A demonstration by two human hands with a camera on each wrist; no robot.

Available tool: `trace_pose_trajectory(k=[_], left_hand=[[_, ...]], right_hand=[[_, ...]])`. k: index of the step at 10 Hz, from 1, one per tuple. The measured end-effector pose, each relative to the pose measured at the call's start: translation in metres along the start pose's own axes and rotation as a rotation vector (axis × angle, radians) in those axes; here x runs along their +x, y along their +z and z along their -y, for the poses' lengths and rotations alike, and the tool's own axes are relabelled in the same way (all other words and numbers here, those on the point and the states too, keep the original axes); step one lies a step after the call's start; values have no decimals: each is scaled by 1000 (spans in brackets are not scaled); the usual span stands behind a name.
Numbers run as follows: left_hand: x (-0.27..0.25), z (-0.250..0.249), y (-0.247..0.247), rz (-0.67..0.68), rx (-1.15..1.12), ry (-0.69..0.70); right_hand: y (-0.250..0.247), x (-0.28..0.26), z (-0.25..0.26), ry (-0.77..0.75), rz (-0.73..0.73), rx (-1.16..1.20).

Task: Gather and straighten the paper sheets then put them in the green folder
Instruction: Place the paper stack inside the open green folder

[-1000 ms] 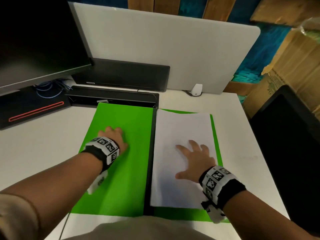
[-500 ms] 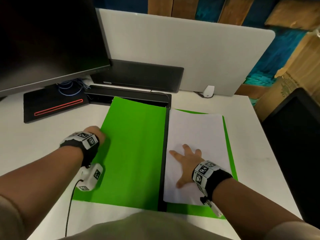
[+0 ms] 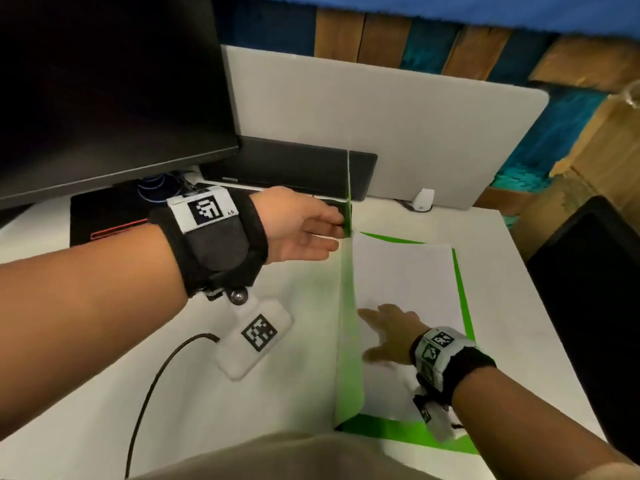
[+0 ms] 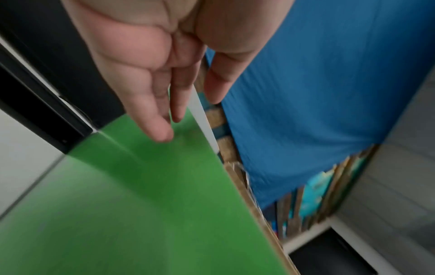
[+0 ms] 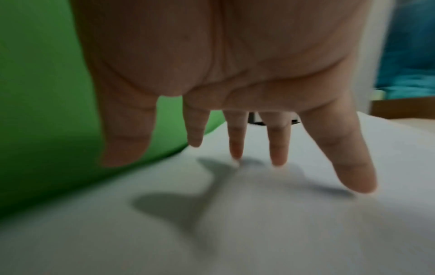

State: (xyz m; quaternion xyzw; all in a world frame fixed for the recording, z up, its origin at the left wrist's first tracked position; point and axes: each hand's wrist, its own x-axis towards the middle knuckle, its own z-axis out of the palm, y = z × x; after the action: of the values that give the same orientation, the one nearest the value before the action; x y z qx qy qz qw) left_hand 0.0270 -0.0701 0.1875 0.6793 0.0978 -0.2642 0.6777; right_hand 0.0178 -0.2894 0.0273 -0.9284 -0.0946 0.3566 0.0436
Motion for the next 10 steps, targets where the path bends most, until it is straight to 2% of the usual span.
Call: trace_pose_trajectory(k=[1, 2, 3, 4, 5, 6, 7, 8, 9, 10], left_hand=[[7, 9, 39, 67, 159, -22], [27, 35, 73, 142, 663, 31], [45, 67, 95, 247, 922, 53], [59, 97, 97, 295, 885, -68], [79, 118, 82, 74, 890, -157], [92, 124, 64, -156, 1008, -285], [95, 129, 59, -93, 1128, -348], [90, 130, 68, -40, 1080, -423], [90, 132, 80, 7, 995, -395], [94, 135, 88, -23, 781, -473]], right_hand=[[-33, -30, -18, -16, -228, 539], [-65, -66, -50, 81, -322, 1054], [-68, -83, -93, 164, -246, 1012], [-49, -89, -120, 262, -183, 771], [-20, -80, -145, 360, -155, 586], [4, -64, -151, 455, -143, 542], [16, -51, -143, 491, -169, 487], [23, -42, -141, 617, -298, 513], [27, -35, -141, 685, -307, 547], [25, -32, -145, 709, -291, 618]])
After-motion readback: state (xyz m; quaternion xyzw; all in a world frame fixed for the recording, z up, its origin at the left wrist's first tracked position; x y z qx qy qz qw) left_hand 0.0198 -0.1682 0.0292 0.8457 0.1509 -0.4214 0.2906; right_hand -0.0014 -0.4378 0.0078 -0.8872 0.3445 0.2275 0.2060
